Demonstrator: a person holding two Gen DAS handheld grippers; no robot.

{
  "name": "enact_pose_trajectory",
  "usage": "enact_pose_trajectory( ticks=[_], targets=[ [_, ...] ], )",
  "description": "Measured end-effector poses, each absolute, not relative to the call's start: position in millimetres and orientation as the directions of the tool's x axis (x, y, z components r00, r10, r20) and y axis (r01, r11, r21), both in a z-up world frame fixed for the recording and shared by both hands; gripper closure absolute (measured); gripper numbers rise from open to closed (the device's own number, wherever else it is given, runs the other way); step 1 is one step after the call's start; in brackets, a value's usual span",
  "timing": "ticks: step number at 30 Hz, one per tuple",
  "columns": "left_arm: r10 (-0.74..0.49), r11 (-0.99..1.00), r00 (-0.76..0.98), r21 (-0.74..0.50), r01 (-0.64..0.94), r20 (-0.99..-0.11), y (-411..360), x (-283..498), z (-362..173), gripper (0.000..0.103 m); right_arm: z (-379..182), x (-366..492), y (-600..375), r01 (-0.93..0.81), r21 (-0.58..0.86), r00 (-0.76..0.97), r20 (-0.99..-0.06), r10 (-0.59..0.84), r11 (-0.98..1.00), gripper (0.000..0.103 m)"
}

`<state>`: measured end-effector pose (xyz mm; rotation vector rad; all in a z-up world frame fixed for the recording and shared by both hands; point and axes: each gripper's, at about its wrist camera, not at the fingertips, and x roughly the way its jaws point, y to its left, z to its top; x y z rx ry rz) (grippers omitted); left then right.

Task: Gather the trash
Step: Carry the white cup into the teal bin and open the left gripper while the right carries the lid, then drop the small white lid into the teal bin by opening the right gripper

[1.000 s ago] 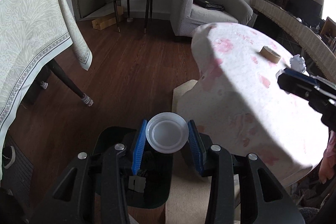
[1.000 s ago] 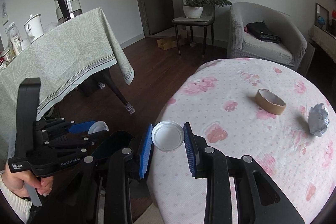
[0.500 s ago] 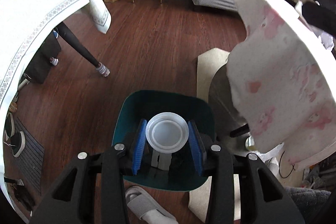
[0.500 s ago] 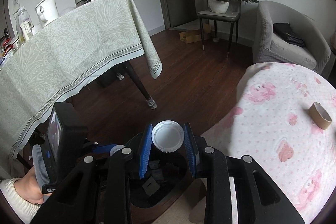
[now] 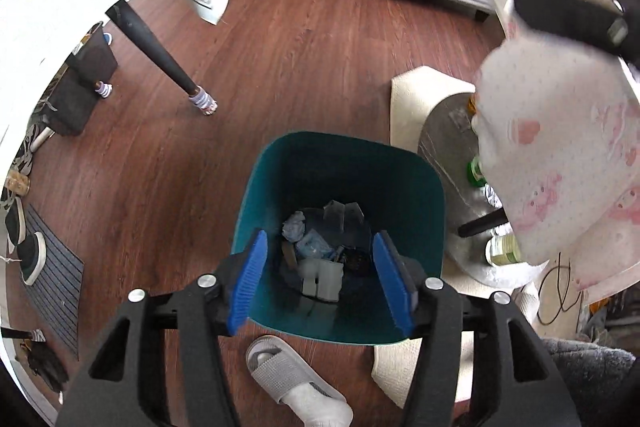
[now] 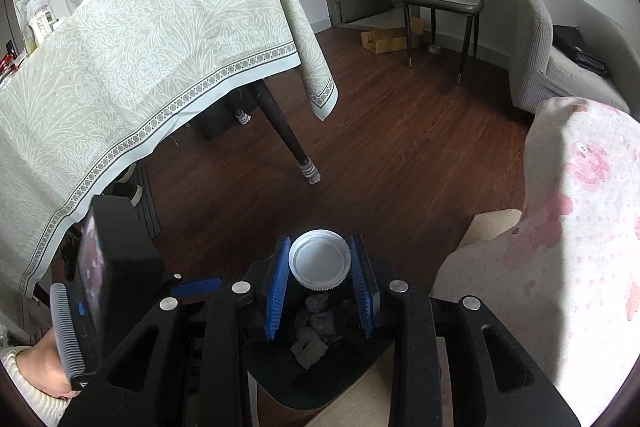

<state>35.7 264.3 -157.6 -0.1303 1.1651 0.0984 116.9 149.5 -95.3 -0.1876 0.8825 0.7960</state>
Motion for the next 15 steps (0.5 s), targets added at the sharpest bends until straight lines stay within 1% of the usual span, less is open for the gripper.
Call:
enact_pose_trajectory(
  ticks=[8,15],
  targets=[
    [-0.006,0.973,0.469,-0.114,-0.202,-0.883,297,26,-132,0.043,-129,122,180,-0.696,0.168,0.319,-0.799,0.510,0.698,0.073],
    [0.023,0.969,0.538,-0.115,-0.221,-0.843,315,14,-104,0.044,-172,124,206,-0.694,0.177,0.251,-0.848,0.466,0.697,0.073]
  ],
)
